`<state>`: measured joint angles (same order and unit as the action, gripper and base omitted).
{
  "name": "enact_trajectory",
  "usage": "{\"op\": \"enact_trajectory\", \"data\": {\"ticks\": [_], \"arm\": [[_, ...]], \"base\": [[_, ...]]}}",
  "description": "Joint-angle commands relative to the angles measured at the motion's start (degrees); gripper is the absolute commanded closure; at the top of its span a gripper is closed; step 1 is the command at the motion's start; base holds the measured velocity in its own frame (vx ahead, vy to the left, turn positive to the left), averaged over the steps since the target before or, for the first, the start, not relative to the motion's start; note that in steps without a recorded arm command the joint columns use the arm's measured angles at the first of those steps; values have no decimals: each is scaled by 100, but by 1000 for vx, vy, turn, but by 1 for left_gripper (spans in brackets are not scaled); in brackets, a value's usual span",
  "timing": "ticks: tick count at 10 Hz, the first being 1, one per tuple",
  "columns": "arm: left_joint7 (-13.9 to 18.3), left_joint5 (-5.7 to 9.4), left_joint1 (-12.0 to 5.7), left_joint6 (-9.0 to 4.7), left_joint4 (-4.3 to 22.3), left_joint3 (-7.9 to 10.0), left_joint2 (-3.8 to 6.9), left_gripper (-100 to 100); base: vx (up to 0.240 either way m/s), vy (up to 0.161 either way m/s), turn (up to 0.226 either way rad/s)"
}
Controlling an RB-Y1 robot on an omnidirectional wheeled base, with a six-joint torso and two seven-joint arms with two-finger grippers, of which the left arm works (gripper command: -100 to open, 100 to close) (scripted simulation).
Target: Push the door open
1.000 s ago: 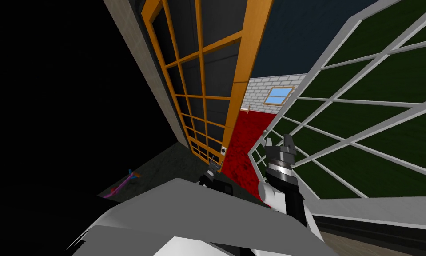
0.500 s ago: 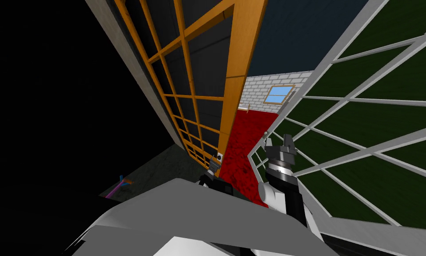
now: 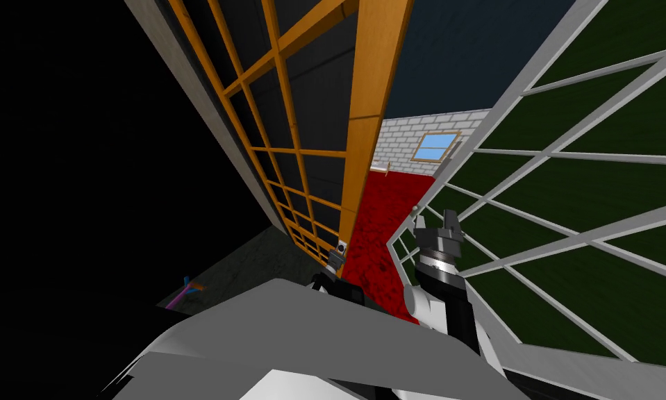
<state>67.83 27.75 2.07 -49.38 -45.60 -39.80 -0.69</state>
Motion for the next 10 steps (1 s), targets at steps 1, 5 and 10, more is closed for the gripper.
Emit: {"op": "enact_trajectory", "data": {"ticks": [1,5,10], "arm": [[0,3,4,-13,-2,7,8,100],[-25,58,-11,-9,11,118,113,100],[-75,183,-45,-39,24,378,265,100]], "base": [[-8,4,1],[69,-41,13],[168,-96,45]]}}
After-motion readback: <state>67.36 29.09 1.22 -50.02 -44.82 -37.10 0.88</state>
